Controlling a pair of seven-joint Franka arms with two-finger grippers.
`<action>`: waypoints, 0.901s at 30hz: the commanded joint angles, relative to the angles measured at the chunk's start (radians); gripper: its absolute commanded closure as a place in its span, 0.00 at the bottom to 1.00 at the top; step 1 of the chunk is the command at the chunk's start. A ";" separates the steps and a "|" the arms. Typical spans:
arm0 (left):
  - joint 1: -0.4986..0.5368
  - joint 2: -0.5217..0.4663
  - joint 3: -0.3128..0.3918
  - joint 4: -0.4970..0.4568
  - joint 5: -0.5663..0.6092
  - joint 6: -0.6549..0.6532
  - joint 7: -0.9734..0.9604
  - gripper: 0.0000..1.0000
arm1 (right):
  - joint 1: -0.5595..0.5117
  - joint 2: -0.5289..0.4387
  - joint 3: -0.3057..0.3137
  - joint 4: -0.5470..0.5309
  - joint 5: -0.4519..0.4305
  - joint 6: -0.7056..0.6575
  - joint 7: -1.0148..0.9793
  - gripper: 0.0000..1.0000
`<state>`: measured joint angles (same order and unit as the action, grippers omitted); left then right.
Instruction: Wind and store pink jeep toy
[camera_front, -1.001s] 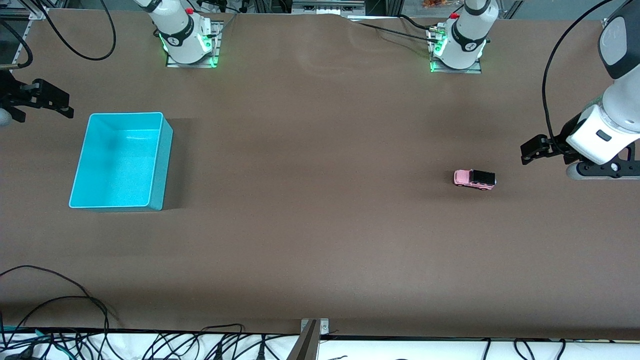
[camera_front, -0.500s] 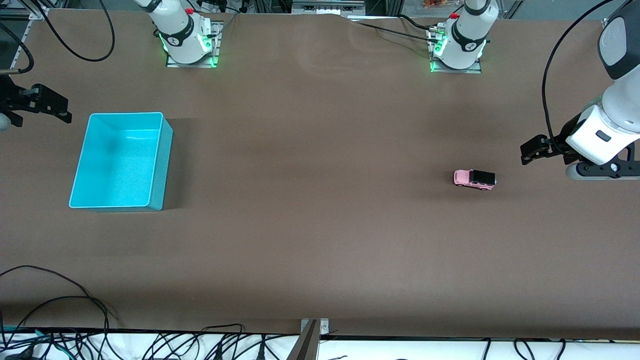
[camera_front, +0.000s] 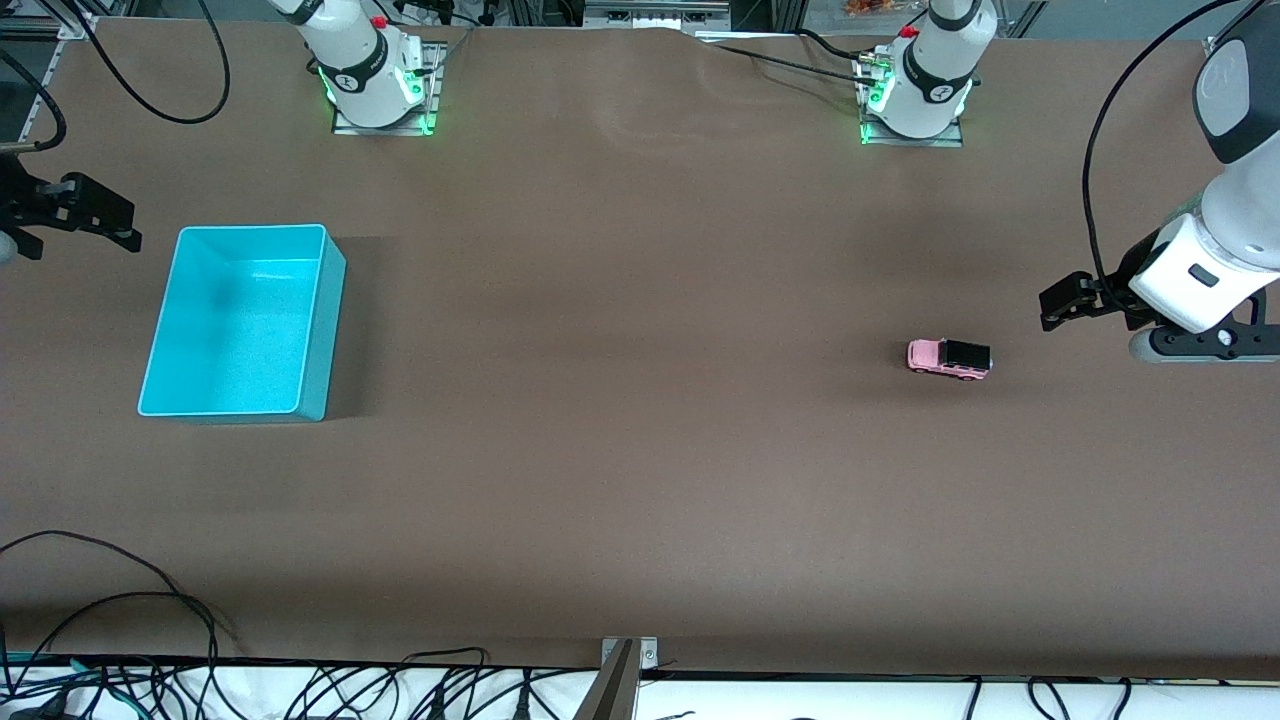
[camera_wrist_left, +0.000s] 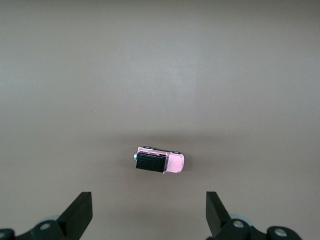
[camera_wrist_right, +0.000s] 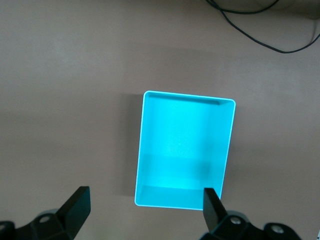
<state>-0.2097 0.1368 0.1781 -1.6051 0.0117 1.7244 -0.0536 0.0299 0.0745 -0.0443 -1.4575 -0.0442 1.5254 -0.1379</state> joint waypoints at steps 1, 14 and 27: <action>0.009 -0.003 -0.002 -0.004 -0.027 0.009 0.023 0.00 | 0.001 0.001 -0.002 0.006 -0.017 0.006 -0.008 0.00; 0.009 -0.003 -0.002 -0.004 -0.027 0.009 0.023 0.00 | 0.001 0.002 -0.003 0.006 -0.017 -0.005 -0.011 0.00; 0.009 -0.003 -0.002 -0.004 -0.027 0.009 0.023 0.00 | 0.002 0.011 -0.003 0.006 -0.017 0.001 -0.012 0.00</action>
<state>-0.2097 0.1369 0.1781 -1.6051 0.0117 1.7244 -0.0536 0.0289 0.0855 -0.0451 -1.4578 -0.0442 1.5253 -0.1379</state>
